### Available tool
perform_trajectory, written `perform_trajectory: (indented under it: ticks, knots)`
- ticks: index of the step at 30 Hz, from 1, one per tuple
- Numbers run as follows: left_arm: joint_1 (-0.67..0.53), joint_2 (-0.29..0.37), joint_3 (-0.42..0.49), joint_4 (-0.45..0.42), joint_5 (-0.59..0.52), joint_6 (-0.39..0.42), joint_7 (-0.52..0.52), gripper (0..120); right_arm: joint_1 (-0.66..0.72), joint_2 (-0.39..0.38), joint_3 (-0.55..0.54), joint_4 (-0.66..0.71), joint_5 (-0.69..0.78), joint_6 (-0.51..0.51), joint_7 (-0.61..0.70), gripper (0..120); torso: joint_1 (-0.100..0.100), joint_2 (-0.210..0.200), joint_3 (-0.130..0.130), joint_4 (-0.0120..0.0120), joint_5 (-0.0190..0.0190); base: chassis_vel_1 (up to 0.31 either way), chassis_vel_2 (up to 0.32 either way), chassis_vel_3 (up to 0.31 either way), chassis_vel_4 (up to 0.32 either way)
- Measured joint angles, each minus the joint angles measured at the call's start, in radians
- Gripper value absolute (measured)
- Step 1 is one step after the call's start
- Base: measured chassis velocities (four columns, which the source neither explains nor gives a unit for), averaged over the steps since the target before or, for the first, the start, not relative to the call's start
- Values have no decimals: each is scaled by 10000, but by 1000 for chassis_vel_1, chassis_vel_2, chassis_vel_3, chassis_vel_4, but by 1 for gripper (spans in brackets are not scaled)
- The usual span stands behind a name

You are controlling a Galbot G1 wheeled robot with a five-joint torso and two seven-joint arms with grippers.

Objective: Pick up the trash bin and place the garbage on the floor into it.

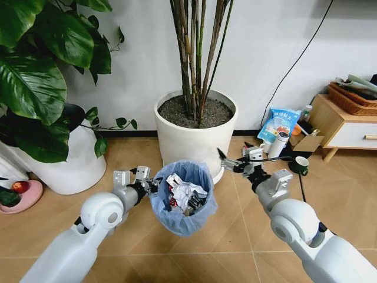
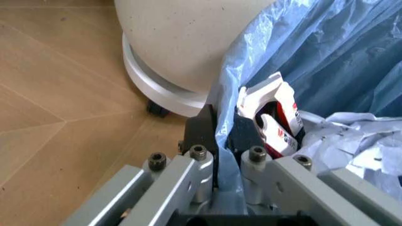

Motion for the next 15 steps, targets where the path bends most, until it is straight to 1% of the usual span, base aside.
perform_trajectory:
  ticks: [6, 15]
  knots:
    - [-40, -21, -7, 43, -7, 0, 1, 0, -304, 180, 46, 9, -191, 5, 1, 100, 0, 0, 0, 1, -2, 0, 0, 0, 0]
    - [-110, 22, -2, 105, -43, 0, 7, 0, -363, 237, -132, -1, -280, 86, 5, 100, 1, 0, 0, 1, -1, 12, 7, -10, -5]
